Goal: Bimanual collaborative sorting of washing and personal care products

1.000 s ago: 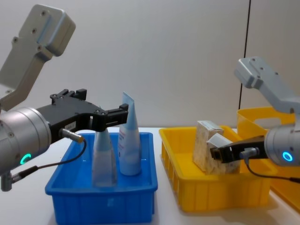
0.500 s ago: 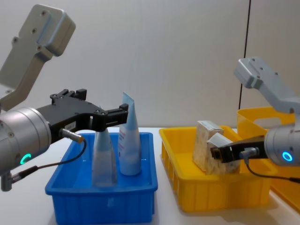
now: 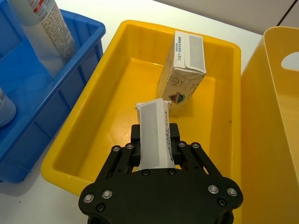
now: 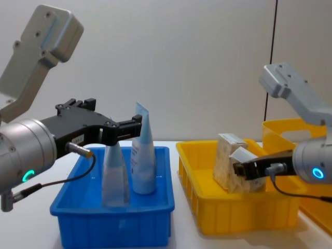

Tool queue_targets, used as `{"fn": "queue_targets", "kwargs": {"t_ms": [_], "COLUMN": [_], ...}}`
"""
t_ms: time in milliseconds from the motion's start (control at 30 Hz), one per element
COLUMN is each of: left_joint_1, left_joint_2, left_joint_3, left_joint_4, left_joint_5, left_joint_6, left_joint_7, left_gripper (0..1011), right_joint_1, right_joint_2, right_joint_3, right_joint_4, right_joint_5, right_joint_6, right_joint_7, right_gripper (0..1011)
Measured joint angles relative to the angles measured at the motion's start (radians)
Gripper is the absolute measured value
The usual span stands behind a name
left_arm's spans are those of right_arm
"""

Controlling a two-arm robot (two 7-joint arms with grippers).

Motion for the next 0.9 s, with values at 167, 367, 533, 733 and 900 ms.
{"fn": "queue_targets", "kwargs": {"t_ms": [167, 367, 533, 733, 900], "left_joint_1": [0.0, 0.0, 0.0, 0.0, 0.0], "left_joint_2": [0.0, 0.0, 0.0, 0.0, 0.0], "left_joint_3": [0.0, 0.0, 0.0, 0.0, 0.0], "left_joint_4": [0.0, 0.0, 0.0, 0.0, 0.0], "left_joint_5": [0.0, 0.0, 0.0, 0.0, 0.0], "left_joint_6": [0.0, 0.0, 0.0, 0.0, 0.0], "left_joint_7": [0.0, 0.0, 0.0, 0.0, 0.0], "left_gripper": [1001, 1001, 1001, 1001, 1001], "right_joint_1": [0.0, 0.0, 0.0, 0.0, 0.0], "right_joint_2": [0.0, 0.0, 0.0, 0.0, 0.0], "right_joint_3": [0.0, 0.0, 0.0, 0.0, 0.0], "right_joint_4": [0.0, 0.0, 0.0, 0.0, 0.0], "right_joint_5": [0.0, 0.0, 0.0, 0.0, 0.0], "right_joint_6": [0.0, 0.0, 0.0, 0.0, 0.0], "right_joint_7": [0.0, 0.0, 0.0, 0.0, 0.0], "right_gripper": [308, 308, 308, 308, 308]}}
